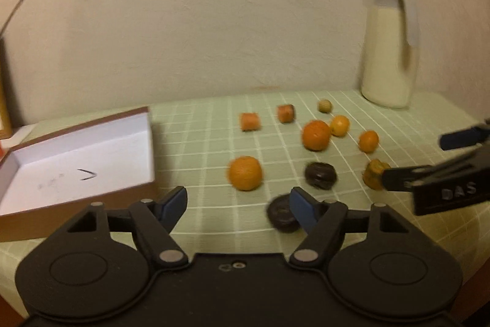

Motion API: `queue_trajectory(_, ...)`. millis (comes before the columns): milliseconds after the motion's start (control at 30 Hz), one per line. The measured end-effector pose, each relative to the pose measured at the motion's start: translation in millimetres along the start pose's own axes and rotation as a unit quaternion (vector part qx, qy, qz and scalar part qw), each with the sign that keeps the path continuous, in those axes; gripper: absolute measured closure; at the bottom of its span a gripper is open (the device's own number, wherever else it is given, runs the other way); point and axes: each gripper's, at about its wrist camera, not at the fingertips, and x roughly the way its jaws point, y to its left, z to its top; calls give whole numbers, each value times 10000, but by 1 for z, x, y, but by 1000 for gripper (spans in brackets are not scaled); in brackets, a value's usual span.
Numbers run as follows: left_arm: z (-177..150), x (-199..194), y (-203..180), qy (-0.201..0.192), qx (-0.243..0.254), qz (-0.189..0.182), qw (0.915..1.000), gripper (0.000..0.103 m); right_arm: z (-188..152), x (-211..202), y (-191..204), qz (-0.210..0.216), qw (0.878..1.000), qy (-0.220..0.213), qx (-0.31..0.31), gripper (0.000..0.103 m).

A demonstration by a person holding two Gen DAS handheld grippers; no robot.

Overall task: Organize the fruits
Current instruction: 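Grasp a dark brown date with the left tool while the right tool grasps an orange slice, then carry both items to the white tray and open both tools to drop them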

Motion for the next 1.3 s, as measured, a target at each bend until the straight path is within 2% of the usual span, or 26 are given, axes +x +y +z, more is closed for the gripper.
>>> queue_trajectory(100, -5, 13, -2, 169, -236, -102, 9995, 38, 1, 6, -2, 11, 10000, 39, -7, 1)
queue_trajectory(133, -6, 17, -2, 235, -299, -125, 9992, 41, 1, 9, -3, 38, 10000, 79, 6, 13)
queue_trajectory(167, -7, 19, -3, 275, -302, -125, 9991, 43, 2, 13, -4, 68, 9998, 180, 33, 31)
queue_trajectory(200, -8, 22, -4, 292, -277, -122, 9991, 44, 2, 18, -5, 80, 9995, 284, 65, 36)
queue_trajectory(433, -6, 29, -18, 249, -143, -201, 9994, 45, 3, 35, -3, 187, 9987, 451, 117, 39)
queue_trajectory(600, -8, 36, -21, 388, -170, -390, 9983, 49, 3, 48, -3, 199, 9978, 615, 149, 51)
queue_trajectory(667, -8, 38, -23, 406, -170, -449, 9980, 53, 3, 51, -3, 207, 9975, 660, 162, 56)
queue_trajectory(733, -8, 40, -24, 442, -176, -528, 9975, 67, 3, 53, -2, 191, 9974, 685, 144, 59)
queue_trajectory(767, -8, 41, -25, 464, -167, -558, 9972, 70, 3, 53, -2, 177, 9973, 695, 131, 60)
queue_trajectory(800, -9, 42, -25, 529, -170, -581, 9968, 83, 3, 53, -3, 182, 9973, 694, 152, 61)
queue_trajectory(833, -10, 45, -25, 616, -194, -598, 9961, 84, 3, 53, -4, 173, 9973, 694, 163, 63)
queue_trajectory(933, -11, 45, -24, 594, -240, -618, 9960, 85, 3, 54, -6, 160, 9972, 698, 194, 69)
queue_trajectory(1100, -10, 44, -21, 606, -331, -644, 9955, 85, 2, 52, -5, 146, 9976, 664, 155, 69)
queue_trajectory(1300, -5, 35, -9, 528, -485, -519, 9961, 86, 6, 35, -2, 171, 9988, 411, 182, 69)
